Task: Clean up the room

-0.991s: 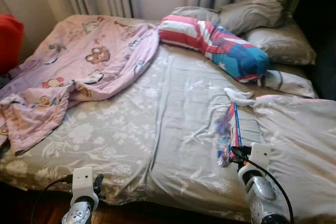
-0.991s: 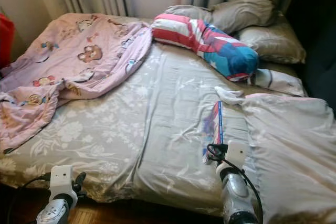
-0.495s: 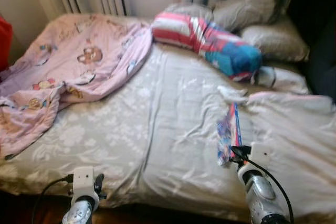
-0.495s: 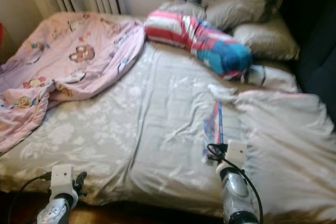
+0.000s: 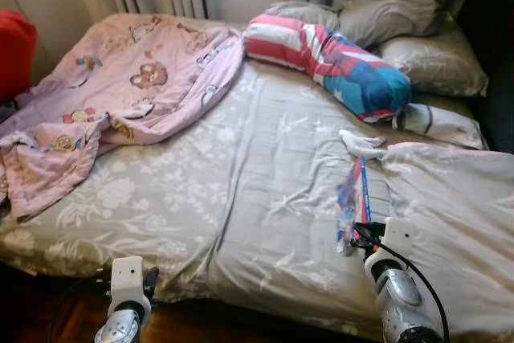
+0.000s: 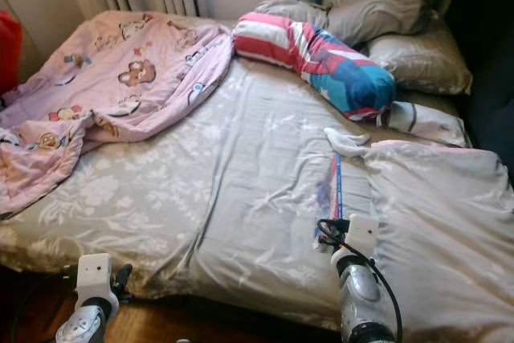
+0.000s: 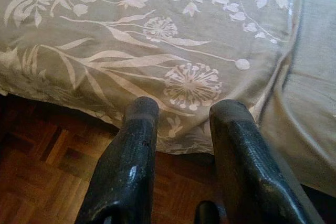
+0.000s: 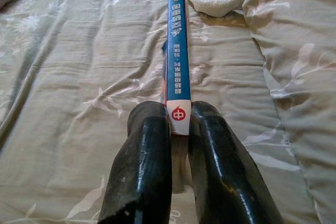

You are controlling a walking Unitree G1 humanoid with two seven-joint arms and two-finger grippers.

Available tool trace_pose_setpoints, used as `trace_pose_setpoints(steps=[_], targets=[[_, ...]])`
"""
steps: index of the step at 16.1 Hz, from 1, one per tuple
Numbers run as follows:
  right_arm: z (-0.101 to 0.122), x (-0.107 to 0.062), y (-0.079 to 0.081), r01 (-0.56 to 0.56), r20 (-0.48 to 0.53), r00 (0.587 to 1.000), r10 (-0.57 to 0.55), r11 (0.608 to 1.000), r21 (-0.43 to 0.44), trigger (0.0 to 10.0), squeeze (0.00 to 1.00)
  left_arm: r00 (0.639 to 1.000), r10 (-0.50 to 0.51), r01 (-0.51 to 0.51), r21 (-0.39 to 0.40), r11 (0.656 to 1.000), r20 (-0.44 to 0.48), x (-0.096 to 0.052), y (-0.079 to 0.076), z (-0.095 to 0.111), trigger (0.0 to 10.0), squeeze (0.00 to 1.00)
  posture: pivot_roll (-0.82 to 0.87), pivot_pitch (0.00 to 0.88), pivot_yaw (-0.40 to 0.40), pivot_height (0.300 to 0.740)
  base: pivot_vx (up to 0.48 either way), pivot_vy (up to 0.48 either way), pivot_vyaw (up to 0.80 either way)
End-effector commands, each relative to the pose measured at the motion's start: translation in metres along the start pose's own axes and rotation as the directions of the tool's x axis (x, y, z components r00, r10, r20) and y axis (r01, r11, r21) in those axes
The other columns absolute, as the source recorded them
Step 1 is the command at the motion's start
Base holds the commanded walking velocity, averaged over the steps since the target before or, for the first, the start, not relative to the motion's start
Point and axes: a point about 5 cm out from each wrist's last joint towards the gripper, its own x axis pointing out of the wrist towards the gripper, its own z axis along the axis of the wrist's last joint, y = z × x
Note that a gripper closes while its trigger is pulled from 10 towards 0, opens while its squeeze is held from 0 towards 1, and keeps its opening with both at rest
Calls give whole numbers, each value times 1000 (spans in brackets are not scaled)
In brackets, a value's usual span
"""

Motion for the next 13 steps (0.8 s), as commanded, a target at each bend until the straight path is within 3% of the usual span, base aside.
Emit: trace_pose_setpoints(steps=[1,4,10,13], targets=[[5,2,2,-3,23,1000,2,1000,12,10000,0,1000,0,0,-1,1000,-13,-2,3,-4,10000,0,164,134,-38,740,0,0,0],[2,1,4,-10,7,1000,10,1000,1,10000,0,1000,-8,8,-16,1000,-9,-2,1,-3,10000,0,163,135,-40,740,0,0,-733],[2,1,5,-6,11,1000,6,1000,13,10000,0,1000,-16,16,-20,1000,-3,-2,1,-3,10000,0,167,137,-41,740,0,0,0],[3,2,2,5,8,1000,-5,1000,14,10000,0,1000,-16,16,-20,1000,-3,-2,1,-3,10000,0,166,138,-40,740,0,0,-642]])
